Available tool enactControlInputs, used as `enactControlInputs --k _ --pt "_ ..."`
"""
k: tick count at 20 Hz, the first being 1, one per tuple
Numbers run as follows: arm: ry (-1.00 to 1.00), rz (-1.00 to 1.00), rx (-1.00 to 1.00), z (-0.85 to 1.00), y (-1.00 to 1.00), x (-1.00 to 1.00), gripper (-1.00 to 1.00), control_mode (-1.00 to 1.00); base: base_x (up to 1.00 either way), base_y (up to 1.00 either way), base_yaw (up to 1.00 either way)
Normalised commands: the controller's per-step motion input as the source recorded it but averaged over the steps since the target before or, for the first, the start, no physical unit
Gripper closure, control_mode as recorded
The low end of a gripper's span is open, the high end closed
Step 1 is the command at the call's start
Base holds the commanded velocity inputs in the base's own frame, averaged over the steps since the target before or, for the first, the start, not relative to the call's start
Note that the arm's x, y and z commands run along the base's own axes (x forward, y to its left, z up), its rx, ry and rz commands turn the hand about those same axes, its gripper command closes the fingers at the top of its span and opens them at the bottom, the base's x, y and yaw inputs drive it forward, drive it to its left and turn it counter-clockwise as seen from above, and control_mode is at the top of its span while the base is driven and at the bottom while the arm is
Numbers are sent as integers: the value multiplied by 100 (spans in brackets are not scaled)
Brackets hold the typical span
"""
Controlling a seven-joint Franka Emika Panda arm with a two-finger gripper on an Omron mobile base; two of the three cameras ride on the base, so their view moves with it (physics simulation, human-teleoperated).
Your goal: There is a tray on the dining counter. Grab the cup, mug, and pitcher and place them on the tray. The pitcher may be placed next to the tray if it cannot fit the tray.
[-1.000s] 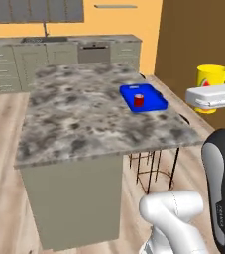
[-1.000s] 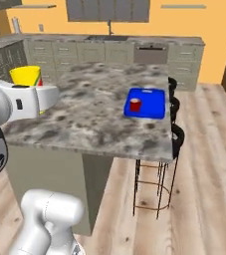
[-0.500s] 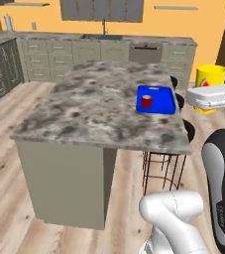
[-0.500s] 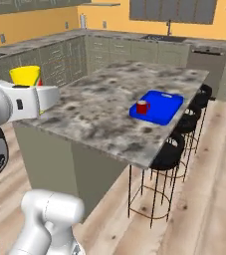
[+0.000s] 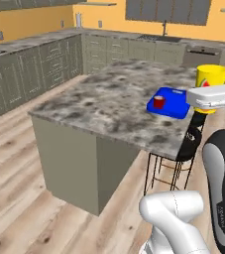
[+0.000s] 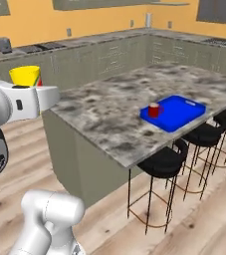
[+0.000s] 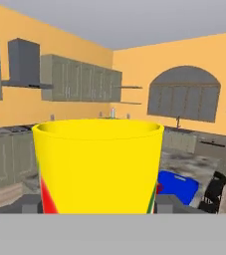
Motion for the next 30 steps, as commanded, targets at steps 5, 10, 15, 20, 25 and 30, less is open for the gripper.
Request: enactControlInputs --k 5,10,15,20,25,30 --pt "0 0 0 0 0 0 100 100 7 -100 57" --pt "0 0 0 0 0 0 100 100 11 -100 54" --pt "0 0 0 0 0 0 100 100 9 -100 54" --pt "0 0 0 0 0 0 100 100 0 -100 54" --pt "0 0 0 0 0 0 100 100 0 -100 50" --pt "0 0 0 0 0 0 100 100 -27 -100 38"
